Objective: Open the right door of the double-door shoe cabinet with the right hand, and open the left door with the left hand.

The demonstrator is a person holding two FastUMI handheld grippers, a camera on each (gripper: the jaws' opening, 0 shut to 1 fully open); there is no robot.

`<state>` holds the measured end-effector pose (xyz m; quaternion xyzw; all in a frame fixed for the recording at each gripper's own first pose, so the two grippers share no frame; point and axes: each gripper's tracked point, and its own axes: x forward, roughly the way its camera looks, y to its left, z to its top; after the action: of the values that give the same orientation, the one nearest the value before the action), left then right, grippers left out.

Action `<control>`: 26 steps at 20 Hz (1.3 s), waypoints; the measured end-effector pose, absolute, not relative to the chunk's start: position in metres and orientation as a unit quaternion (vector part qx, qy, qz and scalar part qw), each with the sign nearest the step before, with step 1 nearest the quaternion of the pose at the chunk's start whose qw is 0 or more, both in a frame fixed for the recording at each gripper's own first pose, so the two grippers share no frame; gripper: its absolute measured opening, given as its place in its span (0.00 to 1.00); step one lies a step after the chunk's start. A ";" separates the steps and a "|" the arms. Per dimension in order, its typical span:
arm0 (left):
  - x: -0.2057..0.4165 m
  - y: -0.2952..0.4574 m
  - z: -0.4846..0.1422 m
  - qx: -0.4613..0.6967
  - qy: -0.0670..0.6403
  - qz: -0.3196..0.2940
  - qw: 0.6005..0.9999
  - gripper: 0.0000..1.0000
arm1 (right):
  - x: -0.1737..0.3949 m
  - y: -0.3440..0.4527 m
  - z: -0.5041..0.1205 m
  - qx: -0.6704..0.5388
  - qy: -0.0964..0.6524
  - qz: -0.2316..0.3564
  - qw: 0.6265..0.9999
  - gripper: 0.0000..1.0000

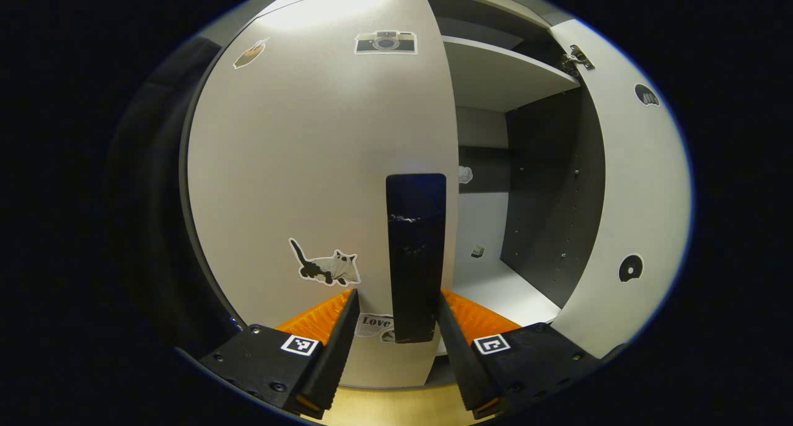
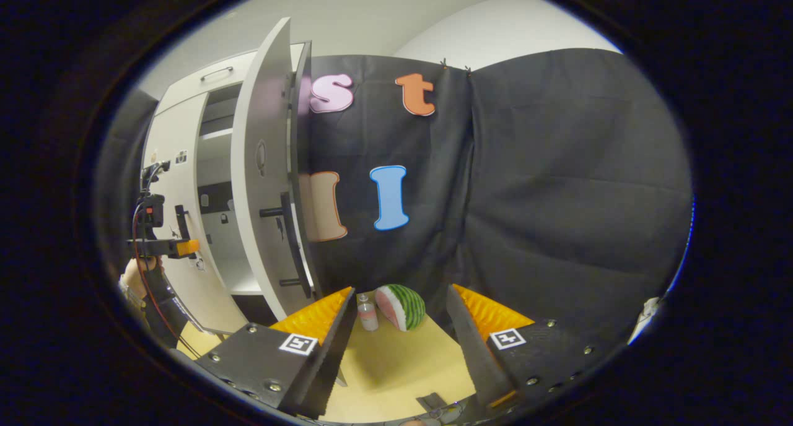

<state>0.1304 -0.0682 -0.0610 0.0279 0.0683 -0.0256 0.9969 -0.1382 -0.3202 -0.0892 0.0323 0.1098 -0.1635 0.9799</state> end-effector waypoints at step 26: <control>0.101 -0.072 -0.070 0.022 0.059 -0.081 0.995 0.27 | -0.131 -0.298 -0.093 0.042 0.128 -0.123 0.983 0.86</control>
<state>0.1006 -0.0722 -0.0704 0.0220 0.0593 -0.0810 0.9947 -0.1307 -0.2983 -0.0927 0.0419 0.1280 -0.1225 0.9833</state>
